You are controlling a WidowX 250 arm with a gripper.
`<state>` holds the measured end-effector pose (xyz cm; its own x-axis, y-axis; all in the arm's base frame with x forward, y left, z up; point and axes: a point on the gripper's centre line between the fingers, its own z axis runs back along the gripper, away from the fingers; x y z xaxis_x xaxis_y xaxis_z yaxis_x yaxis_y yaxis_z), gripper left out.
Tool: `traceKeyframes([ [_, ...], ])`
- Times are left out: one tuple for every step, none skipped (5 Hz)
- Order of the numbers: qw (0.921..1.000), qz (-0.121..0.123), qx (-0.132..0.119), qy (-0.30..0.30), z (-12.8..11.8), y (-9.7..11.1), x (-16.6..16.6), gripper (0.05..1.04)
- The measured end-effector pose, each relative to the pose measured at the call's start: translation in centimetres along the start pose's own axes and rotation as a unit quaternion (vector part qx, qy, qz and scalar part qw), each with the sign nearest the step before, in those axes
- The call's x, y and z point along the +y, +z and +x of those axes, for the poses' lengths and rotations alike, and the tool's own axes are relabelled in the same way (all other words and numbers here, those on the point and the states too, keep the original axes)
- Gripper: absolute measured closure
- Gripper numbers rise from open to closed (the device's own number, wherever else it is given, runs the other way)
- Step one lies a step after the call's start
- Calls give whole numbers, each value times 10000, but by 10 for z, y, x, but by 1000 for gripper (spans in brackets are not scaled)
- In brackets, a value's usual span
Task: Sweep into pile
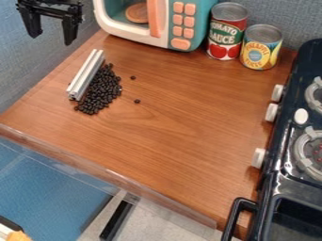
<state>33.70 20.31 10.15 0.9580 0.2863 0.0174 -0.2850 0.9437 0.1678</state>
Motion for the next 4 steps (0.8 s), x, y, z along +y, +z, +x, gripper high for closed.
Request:
traceKeyframes([
  [9997,-52,221,-33,-2,-19,-4,82],
  [9999,46,21,-113,1,-31,-3,82],
  [9999,77,6,-137,4,-43,-4,82],
  [9996,-110,-182,-159,9,-45,-11,82],
])
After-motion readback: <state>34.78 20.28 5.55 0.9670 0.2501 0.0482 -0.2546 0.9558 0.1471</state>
